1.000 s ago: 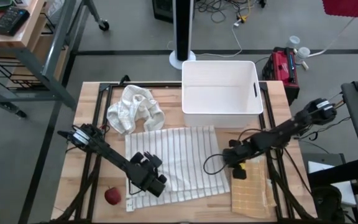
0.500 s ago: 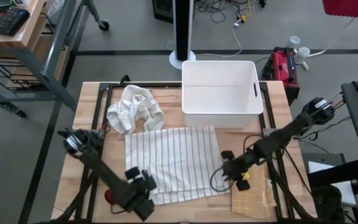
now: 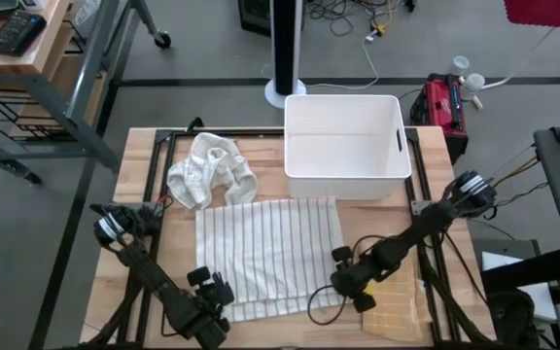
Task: Fold towel
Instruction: Fold the white striped towel
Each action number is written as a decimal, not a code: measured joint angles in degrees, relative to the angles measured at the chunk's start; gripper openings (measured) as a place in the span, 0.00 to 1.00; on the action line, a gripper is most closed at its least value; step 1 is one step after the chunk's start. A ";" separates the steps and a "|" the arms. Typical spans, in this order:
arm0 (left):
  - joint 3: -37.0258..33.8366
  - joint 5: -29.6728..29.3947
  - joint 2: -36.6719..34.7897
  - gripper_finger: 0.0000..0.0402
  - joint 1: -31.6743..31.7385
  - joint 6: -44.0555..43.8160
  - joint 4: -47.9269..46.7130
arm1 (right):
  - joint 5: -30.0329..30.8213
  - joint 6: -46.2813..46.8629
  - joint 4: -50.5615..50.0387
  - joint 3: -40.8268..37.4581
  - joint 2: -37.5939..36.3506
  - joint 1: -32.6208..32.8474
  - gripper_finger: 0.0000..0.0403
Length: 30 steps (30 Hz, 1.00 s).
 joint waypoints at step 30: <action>-0.43 0.18 -0.07 0.13 0.00 -5.95 9.96 | 5.33 0.50 -10.74 4.25 -6.48 0.26 0.00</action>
